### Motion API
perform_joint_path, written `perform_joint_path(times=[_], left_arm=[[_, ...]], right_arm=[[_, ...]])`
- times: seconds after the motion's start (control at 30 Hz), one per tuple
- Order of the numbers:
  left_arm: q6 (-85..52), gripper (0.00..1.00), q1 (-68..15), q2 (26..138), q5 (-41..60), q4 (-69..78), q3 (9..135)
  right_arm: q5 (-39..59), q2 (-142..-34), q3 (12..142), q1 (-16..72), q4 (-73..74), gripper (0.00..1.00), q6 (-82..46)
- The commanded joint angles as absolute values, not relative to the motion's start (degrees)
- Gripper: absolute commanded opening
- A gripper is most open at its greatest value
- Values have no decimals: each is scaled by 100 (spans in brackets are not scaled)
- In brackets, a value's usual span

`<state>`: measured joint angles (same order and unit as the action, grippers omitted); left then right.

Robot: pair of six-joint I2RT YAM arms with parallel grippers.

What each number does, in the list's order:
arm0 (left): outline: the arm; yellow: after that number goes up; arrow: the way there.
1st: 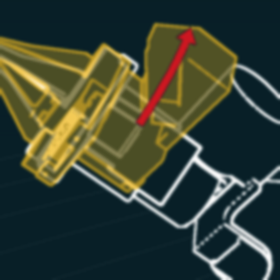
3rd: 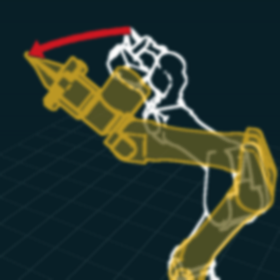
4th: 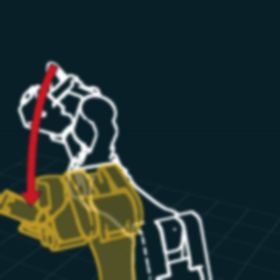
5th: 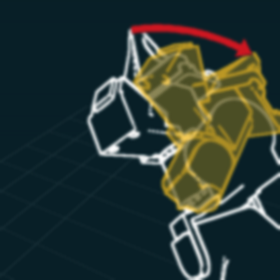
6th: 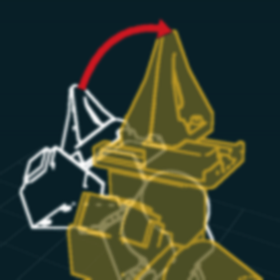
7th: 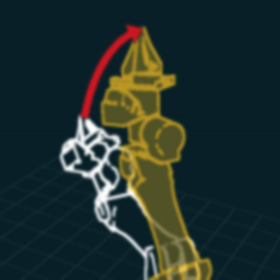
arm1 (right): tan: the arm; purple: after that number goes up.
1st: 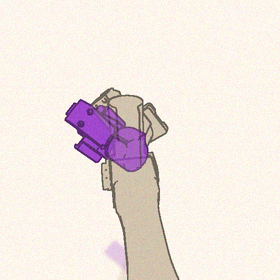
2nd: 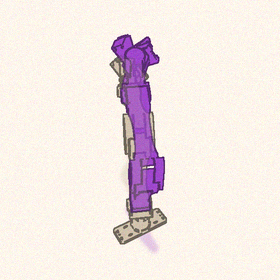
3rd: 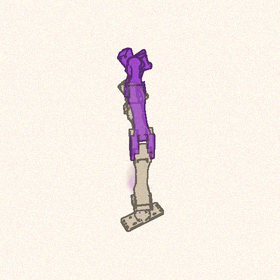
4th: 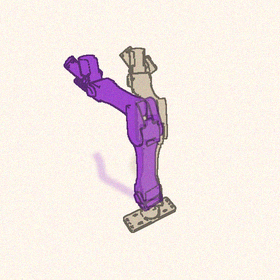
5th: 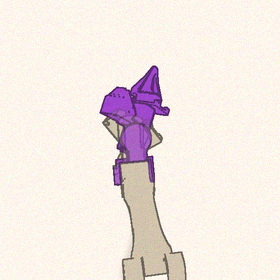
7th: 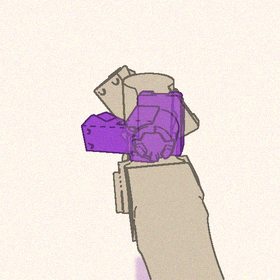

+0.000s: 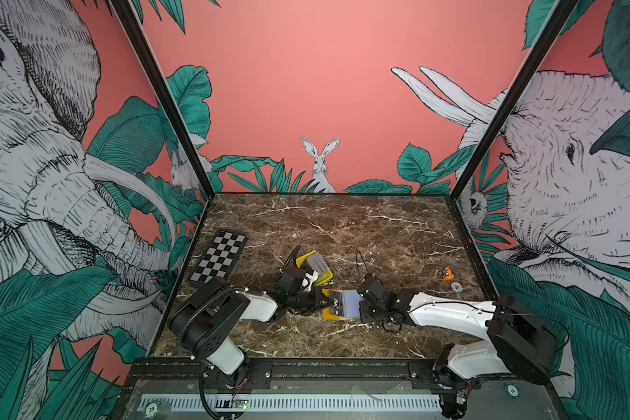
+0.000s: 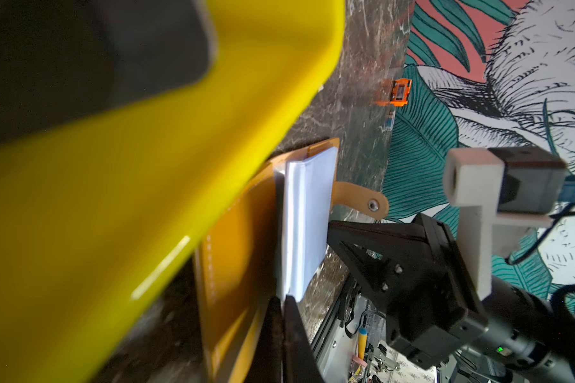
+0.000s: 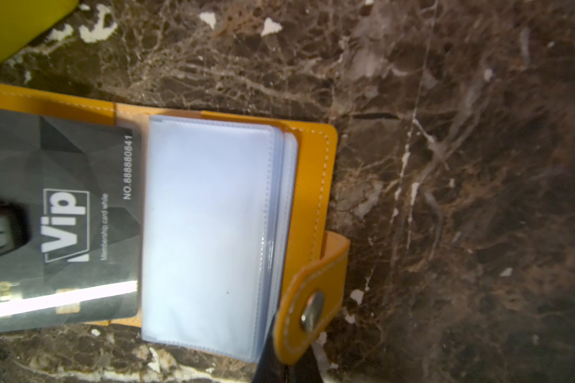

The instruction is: Put the credit cards into the card holder

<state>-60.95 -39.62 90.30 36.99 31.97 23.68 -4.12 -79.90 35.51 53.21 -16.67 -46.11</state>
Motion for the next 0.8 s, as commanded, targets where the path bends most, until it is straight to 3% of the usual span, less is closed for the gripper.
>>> perform_joint_path(times=[0.0, 0.77], left_arm=[[-6272, 0, -3979, 9159, 3795, 3606, 2396], [-6495, 0, -3981, 9376, 4016, 4160, 2390]], right_arm=[[-525, -8129, 3585, 5361, -1817, 4, -4634], [-539, -8192, 3586, 5357, -1788, 3, -4623]])
